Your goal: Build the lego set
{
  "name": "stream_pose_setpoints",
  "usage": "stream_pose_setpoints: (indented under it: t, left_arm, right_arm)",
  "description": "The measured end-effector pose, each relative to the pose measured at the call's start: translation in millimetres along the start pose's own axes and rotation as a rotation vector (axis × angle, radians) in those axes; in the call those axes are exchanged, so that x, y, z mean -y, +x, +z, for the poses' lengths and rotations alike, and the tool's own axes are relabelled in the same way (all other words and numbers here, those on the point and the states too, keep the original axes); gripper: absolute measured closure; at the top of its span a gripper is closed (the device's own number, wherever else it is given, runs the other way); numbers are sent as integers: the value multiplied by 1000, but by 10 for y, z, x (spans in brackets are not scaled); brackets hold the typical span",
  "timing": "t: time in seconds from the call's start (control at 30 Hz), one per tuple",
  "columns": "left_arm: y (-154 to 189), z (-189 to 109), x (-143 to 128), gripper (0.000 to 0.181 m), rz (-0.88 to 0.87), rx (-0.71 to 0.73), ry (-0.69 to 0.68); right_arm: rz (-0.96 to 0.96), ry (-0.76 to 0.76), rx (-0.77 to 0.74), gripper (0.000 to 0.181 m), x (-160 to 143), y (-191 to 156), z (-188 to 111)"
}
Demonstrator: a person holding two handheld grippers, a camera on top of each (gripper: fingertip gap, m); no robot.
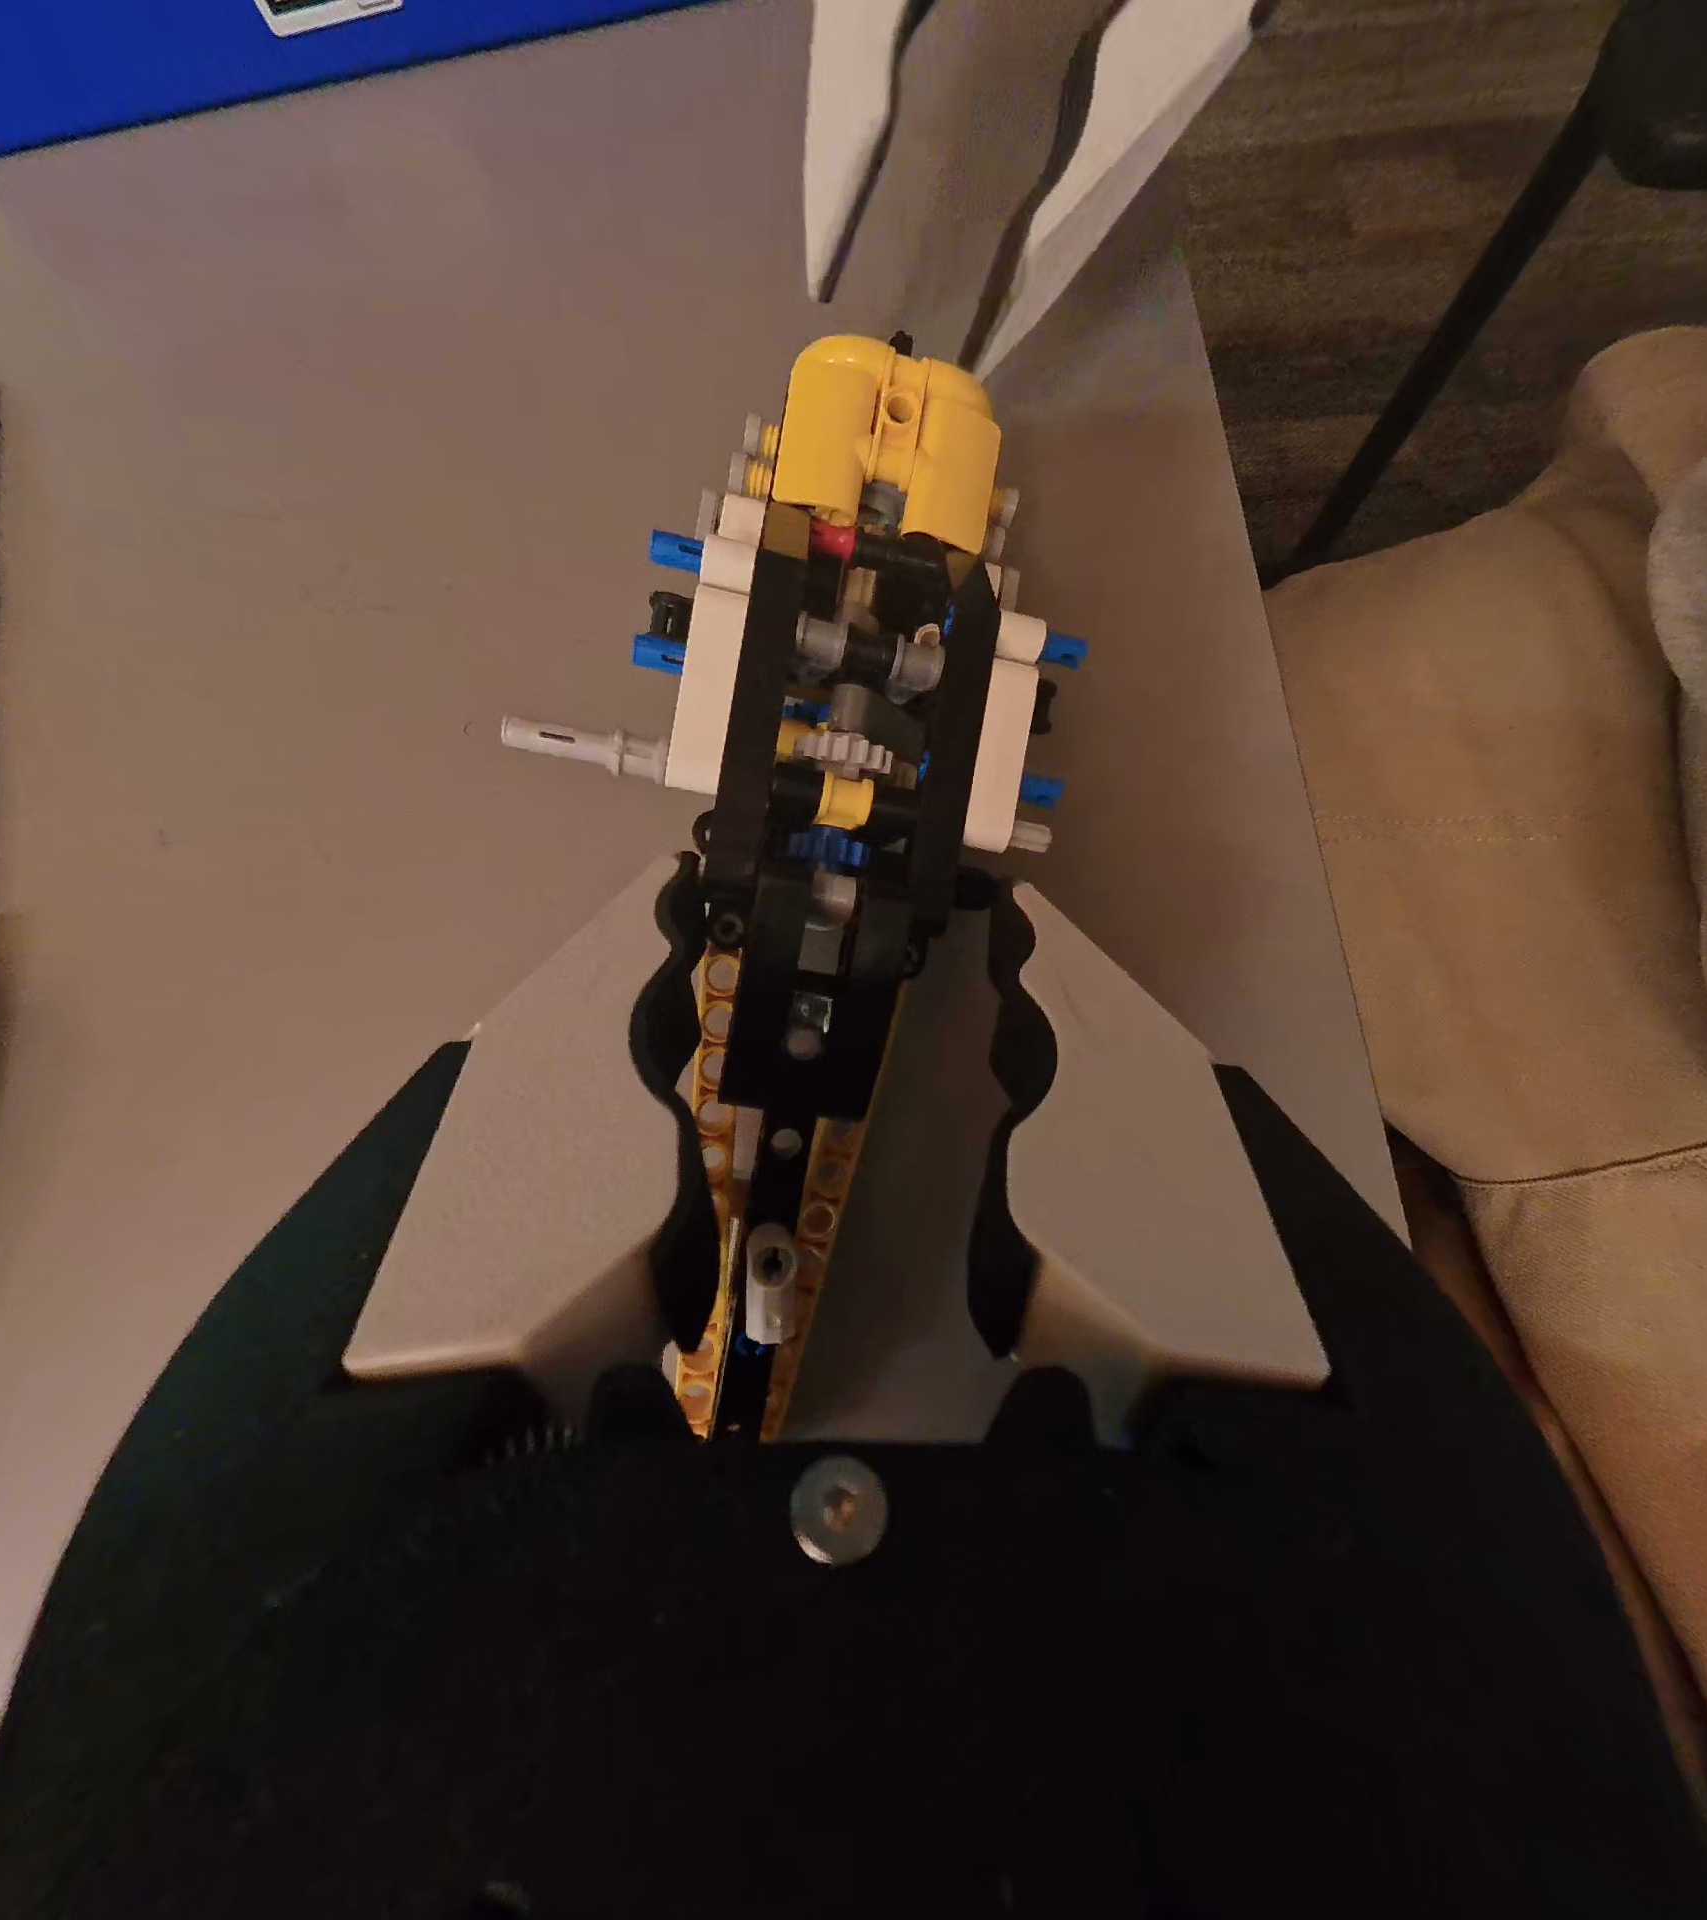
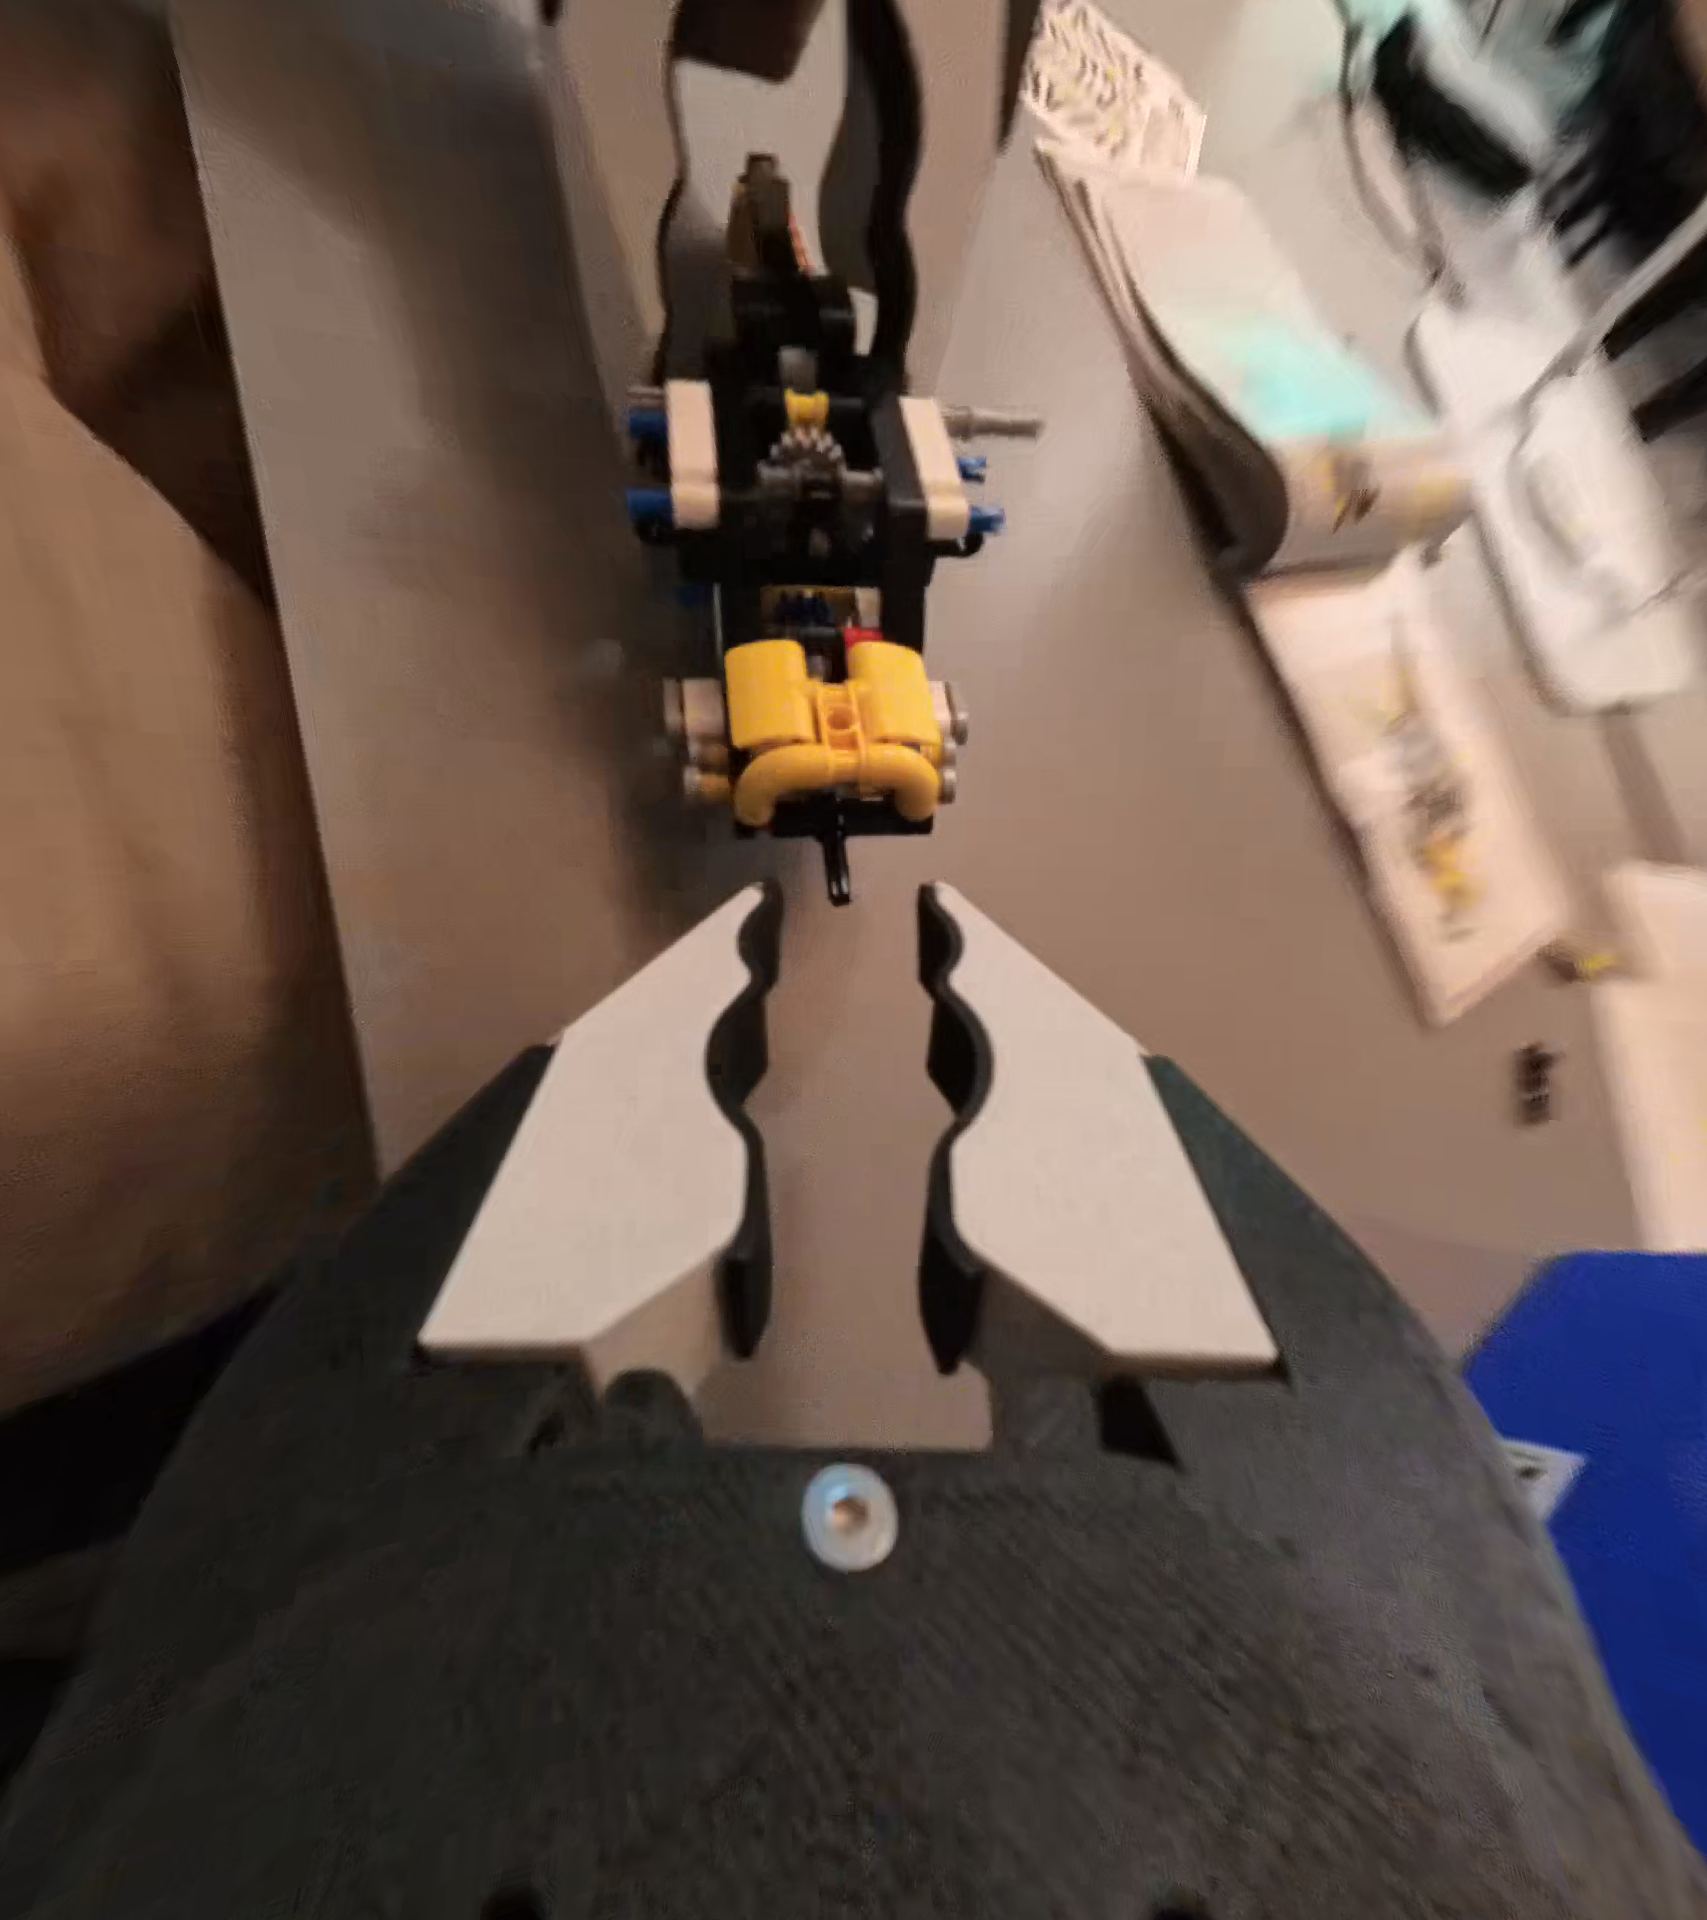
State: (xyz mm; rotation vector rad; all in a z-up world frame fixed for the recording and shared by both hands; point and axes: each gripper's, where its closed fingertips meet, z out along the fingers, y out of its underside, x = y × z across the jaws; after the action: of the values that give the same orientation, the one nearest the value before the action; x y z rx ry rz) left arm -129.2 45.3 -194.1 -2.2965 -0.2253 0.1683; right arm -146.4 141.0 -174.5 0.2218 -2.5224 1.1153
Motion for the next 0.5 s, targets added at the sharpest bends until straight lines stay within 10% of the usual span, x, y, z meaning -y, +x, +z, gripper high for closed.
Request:
stream_pose_setpoints:
  t: [0.5]
  left_arm:
    - [-4,3,4,127,-9,-6,12]
  right_arm:
    - [-219,11,-84,179,-14,7,73]
